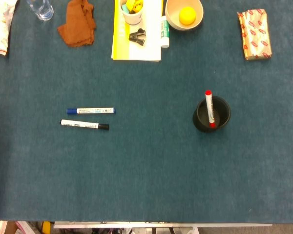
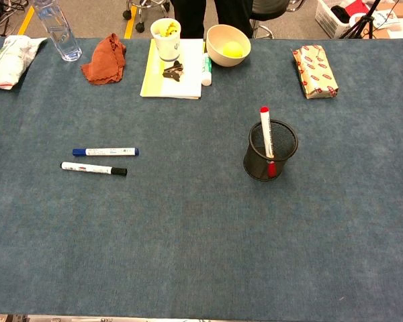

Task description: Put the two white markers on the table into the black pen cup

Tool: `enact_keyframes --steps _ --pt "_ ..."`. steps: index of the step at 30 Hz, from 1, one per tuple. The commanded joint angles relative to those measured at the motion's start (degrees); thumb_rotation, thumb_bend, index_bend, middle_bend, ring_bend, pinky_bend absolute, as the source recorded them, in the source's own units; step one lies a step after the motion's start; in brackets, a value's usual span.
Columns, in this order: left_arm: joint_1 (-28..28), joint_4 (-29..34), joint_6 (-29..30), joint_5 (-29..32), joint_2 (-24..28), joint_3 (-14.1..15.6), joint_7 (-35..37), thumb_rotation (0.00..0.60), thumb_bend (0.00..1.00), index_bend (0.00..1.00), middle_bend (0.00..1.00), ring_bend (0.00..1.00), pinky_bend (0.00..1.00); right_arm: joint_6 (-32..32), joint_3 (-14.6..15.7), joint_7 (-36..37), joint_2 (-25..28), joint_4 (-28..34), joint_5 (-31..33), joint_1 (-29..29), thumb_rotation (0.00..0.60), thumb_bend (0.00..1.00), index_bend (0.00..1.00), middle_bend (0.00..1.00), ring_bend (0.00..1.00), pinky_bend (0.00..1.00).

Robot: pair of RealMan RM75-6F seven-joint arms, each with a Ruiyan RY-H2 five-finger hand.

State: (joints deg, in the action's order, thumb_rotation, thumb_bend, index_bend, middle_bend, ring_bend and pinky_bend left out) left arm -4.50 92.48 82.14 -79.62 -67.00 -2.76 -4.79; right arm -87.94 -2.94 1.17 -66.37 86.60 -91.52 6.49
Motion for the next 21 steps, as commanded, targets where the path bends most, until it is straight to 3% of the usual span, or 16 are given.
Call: enact_keyframes --steps 1,21 --pt "-0.1 -0.2 -0.05 -0.05 -0.28 -0.07 0.12 0.6 0.33 0.43 0.31 0.36 0.54 -0.02 0.04 0.1 -0.1 -0.11 0.05 -0.08 0.6 0.0 0.18 0.17 0.16 0.39" --pt "-0.14 -0.62 -0.29 -0.34 -1.0 0.16 0.19 0.6 0.33 0.43 0.31 0.36 0.54 0.19 0.31 0.73 -1.02 -0.91 0.04 -0.33 0.6 0.0 0.18 0.17 0.16 0.39"
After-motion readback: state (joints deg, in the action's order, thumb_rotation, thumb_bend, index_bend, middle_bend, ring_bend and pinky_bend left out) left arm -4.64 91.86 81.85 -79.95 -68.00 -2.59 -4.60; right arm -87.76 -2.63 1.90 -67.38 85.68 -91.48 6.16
